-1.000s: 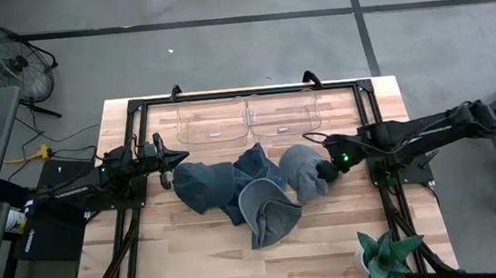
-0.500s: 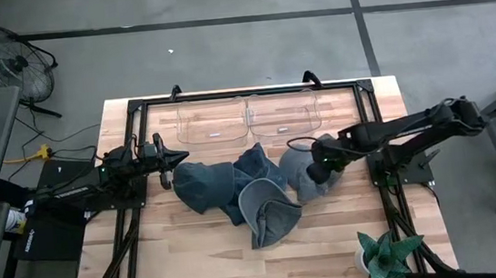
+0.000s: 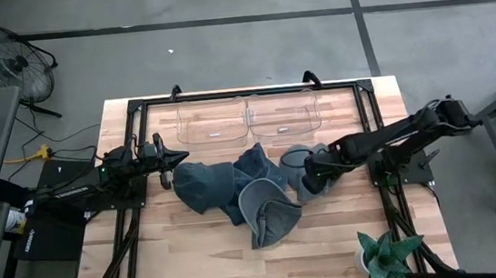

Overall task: Pick & Place hat
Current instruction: Put the right gray cap into the right transparent bin

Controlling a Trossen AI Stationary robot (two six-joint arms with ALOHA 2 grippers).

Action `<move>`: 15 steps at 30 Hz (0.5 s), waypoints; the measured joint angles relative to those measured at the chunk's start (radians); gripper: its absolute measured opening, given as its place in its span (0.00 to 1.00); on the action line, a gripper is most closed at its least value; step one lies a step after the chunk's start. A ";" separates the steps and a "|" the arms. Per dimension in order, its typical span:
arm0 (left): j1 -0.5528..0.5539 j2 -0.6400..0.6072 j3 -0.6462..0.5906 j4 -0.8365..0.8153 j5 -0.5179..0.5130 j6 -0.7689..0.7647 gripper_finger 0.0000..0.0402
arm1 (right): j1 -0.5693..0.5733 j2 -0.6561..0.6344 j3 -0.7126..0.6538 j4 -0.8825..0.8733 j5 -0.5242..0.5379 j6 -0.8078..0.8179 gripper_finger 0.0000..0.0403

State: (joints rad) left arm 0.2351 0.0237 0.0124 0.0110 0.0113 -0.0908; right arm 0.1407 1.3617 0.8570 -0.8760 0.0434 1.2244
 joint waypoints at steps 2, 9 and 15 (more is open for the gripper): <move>0.000 0.000 0.000 0.000 0.000 0.000 0.00 | 0.001 0.014 0.000 0.001 0.011 0.002 0.61; 0.000 0.000 0.000 0.000 0.000 0.000 0.00 | 0.000 0.074 -0.001 0.009 0.029 -0.009 0.61; 0.000 0.000 0.000 0.000 0.000 0.000 0.00 | -0.003 0.085 -0.002 0.023 0.055 -0.010 0.60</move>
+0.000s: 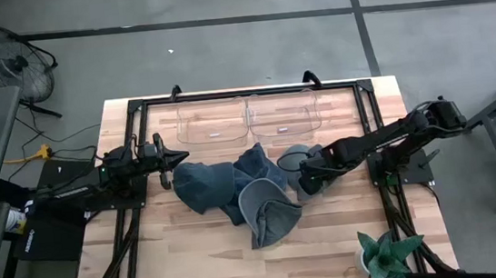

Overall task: Pick & Place hat
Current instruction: Put the right gray cap into the right transparent bin

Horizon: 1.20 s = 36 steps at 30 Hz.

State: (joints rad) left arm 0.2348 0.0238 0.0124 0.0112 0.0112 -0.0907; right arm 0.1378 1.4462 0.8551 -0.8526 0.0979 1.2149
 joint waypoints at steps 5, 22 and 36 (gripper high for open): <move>0.000 0.000 0.000 0.000 0.000 0.000 0.00 | -0.019 0.001 0.000 -0.003 0.001 0.000 0.51; 0.000 0.000 0.000 0.000 0.000 0.000 0.00 | -0.040 0.001 0.000 -0.012 -0.028 -0.019 0.02; 0.000 0.000 0.000 0.000 0.000 0.000 0.00 | -0.031 -0.142 0.092 -0.196 0.006 0.017 0.01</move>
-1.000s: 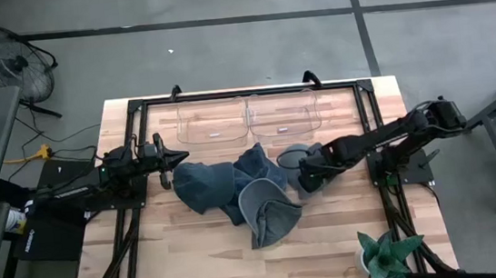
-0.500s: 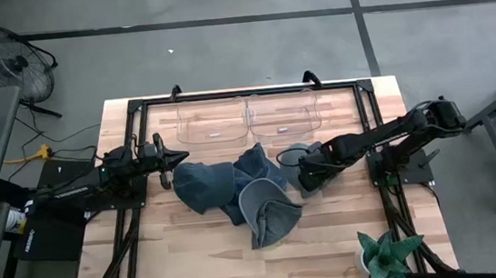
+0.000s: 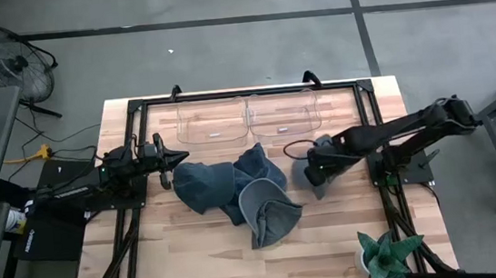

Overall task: Pick & Place hat
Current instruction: Put the right gray cap into the right transparent bin

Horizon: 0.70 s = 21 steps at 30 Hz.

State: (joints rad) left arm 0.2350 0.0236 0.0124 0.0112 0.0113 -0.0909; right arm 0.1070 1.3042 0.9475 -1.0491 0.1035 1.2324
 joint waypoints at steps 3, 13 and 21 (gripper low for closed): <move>0.000 0.000 0.000 0.000 0.000 0.000 0.00 | 0.001 -0.012 0.077 -0.088 0.051 -0.007 0.01; 0.000 0.000 0.000 0.000 0.000 0.000 0.00 | 0.000 -0.010 0.318 -0.290 0.227 -0.028 0.00; 0.000 0.000 0.000 0.000 0.000 0.000 0.00 | -0.003 -0.009 0.366 -0.338 0.277 -0.033 0.00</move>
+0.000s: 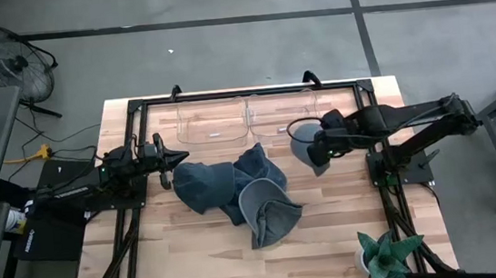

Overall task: Pick & Place hat
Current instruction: Put the right gray cap into the right transparent bin

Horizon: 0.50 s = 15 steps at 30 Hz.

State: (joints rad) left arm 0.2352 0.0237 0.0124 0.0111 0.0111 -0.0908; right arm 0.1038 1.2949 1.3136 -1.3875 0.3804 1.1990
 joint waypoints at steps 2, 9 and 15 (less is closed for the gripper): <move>0.000 0.000 0.000 0.000 0.000 0.000 0.00 | -0.006 0.000 0.000 -0.002 0.003 -0.003 0.00; 0.000 0.000 0.000 0.000 0.000 0.000 0.00 | -0.020 0.001 0.000 0.023 0.032 -0.039 0.00; 0.000 0.000 0.000 0.000 0.000 0.000 0.00 | -0.045 0.000 0.000 0.072 0.055 -0.096 0.00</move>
State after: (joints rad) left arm 0.2350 0.0237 0.0124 0.0111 0.0109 -0.0908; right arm 0.0588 1.2950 1.3136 -1.3153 0.4358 1.1035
